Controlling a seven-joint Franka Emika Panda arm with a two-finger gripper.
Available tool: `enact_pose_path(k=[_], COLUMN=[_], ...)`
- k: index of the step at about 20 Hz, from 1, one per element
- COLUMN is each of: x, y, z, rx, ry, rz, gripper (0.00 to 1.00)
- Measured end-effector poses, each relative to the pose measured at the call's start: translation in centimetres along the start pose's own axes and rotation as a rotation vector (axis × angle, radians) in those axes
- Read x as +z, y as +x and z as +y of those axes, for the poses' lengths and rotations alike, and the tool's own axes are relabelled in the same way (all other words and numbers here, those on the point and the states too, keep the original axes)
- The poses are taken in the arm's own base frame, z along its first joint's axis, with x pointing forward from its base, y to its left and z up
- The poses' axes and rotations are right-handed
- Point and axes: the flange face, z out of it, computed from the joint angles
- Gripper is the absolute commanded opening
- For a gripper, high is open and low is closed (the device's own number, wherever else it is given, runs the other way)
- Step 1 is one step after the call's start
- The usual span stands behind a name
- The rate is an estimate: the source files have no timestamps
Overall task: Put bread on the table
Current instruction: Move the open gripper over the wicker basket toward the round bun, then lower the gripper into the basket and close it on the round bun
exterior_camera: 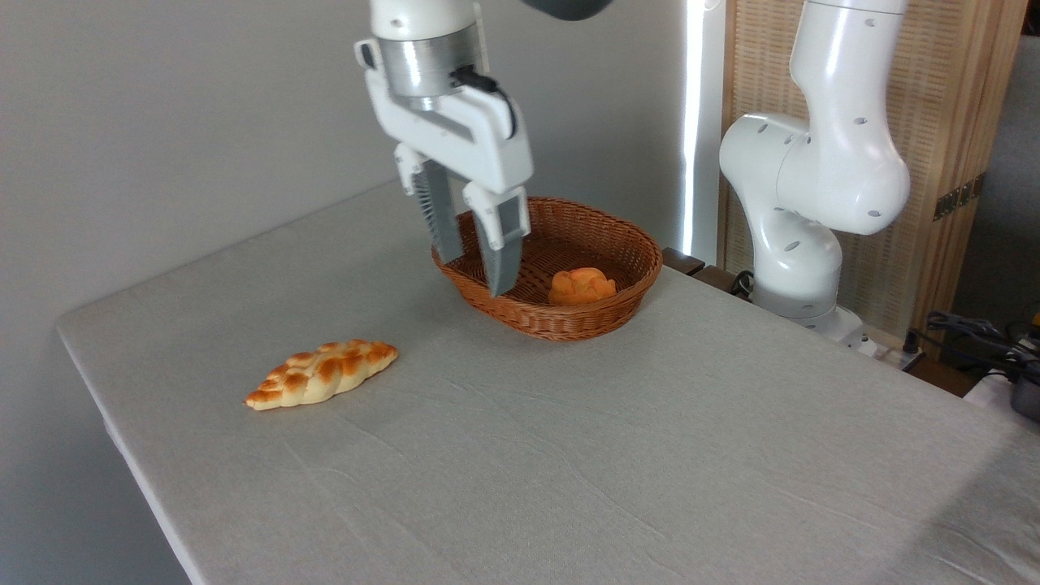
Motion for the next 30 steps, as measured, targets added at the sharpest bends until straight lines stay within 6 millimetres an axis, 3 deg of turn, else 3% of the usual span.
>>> enact_pose_path(k=[2,4,7,12,14,25,26,30], x=[0.4,1.2,4.1,9.5,10.7,14.5,14.8,15.3], y=[-1.9,-2.7,-1.6,-0.1,-0.2,-1.6,-1.7,-1.7], z=[2.1,4.5,9.2,15.2,16.0,15.6,15.5,15.4], rx=[0.006,0.033,0.118,0.228,0.242,0.239,0.239,0.247], ry=[-0.004,-0.007,0.002,-0.008,-0.010,-0.034,-0.031,-0.029], rz=[0.005,-0.005,-0.077,-0.198,-0.225,-0.268,-0.265,-0.259], gripper=[1.00,1.00,1.00,1.00,1.00,1.00,0.96,0.39])
